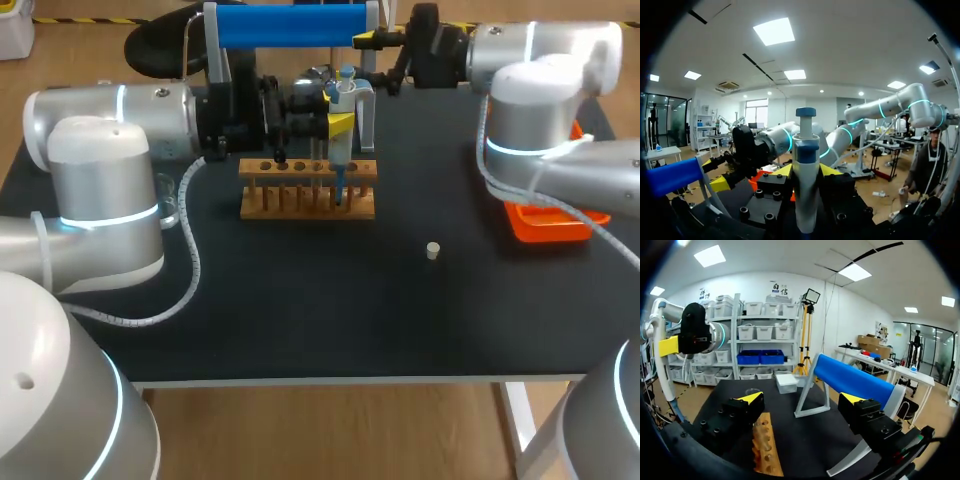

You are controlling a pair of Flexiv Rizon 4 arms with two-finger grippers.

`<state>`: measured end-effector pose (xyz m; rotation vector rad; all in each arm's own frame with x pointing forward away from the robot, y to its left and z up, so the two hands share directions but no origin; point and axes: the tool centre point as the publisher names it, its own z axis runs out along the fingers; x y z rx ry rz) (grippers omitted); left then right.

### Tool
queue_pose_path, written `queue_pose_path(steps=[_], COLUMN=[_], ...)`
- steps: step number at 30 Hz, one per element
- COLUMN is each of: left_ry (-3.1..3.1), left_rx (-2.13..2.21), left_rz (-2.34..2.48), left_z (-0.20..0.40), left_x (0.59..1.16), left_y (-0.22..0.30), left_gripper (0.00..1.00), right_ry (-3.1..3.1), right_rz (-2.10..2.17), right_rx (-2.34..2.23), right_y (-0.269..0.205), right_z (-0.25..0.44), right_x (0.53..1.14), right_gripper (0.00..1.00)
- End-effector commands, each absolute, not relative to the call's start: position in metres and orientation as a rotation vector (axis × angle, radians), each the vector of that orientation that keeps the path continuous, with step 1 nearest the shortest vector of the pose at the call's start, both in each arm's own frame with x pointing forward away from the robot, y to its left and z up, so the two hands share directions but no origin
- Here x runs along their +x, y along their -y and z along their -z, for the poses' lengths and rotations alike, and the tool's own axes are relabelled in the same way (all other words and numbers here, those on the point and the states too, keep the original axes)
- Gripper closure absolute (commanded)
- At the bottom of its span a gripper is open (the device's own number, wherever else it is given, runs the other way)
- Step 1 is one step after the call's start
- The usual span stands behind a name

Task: Invert the test tube, pick up the pipette, mount the tip to pipette, aspirate from beaker and dispense into the tube, eject the tip, return the pipette, and cap with the stopper.

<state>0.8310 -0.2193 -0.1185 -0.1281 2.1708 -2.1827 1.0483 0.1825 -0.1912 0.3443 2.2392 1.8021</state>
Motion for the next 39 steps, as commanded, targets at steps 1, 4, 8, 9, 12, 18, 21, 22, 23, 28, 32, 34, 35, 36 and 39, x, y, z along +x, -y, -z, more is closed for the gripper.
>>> queue_pose_path(steps=[1,4,8,9,12,18,21,22,23,28,32,34,35,36,39], left_ry=[-2.169,-2.169,-2.169,-2.169,-2.169,-2.169,-2.169,-2.169,-2.169,-2.169,-2.169,-2.169,-2.147,-2.135,-2.092], left_rx=[-0.128,-0.128,-0.128,-0.128,-0.128,-0.128,-0.128,-0.128,-0.128,-0.128,-0.128,-0.128,-0.156,-0.174,-0.246], left_rz=[2.183,2.183,2.183,2.183,2.183,2.183,2.183,2.183,2.183,2.183,2.183,2.183,2.2,2.207,2.197], left_z=[0.119,0.119,0.119,0.119,0.119,0.119,0.119,0.119,0.119,0.119,0.119,0.119,0.118,0.117,0.113], left_x=[0.831,0.831,0.831,0.831,0.831,0.831,0.831,0.831,0.831,0.831,0.831,0.831,0.831,0.831,0.837], left_y=[0.219,0.219,0.219,0.219,0.219,0.219,0.219,0.219,0.219,0.219,0.219,0.219,0.216,0.213,0.197], left_gripper=[1.0,1.0,1.0,1.0,1.0,1.0,1.0,1.0,1.0,1.0,1.0,1.0,1.0,1.0,1.0], right_ry=[-2.234,-2.231,-2.225,-2.222,-2.213,-2.202,-2.202,-2.202,-2.202,-2.202,-2.202,-2.202,-2.202,-2.202,-2.202], right_rz=[-1.808,-1.802,-1.794,-1.795,-1.796,-1.806,-1.806,-1.806,-1.806,-1.806,-1.806,-1.806,-1.806,-1.806,-1.806], right_rx=[0.343,0.342,0.342,0.343,0.34,0.332,0.332,0.332,0.332,0.332,0.332,0.332,0.332,0.332,0.332], right_y=[-0.195,-0.196,-0.198,-0.198,-0.198,-0.198,-0.198,-0.198,-0.198,-0.198,-0.198,-0.198,-0.198,-0.198,-0.198], right_z=[0.199,0.201,0.202,0.202,0.201,0.199,0.199,0.199,0.199,0.199,0.199,0.199,0.199,0.199,0.199], right_x=[1.07,1.075,1.082,1.083,1.085,1.084,1.084,1.084,1.084,1.084,1.084,1.084,1.084,1.084,1.084], right_gripper=[0.0,0.0,0.0,0.0,0.0,0.0,0.0,0.0,0.0,0.0,0.0,0.0,0.0,0.0,0.0])
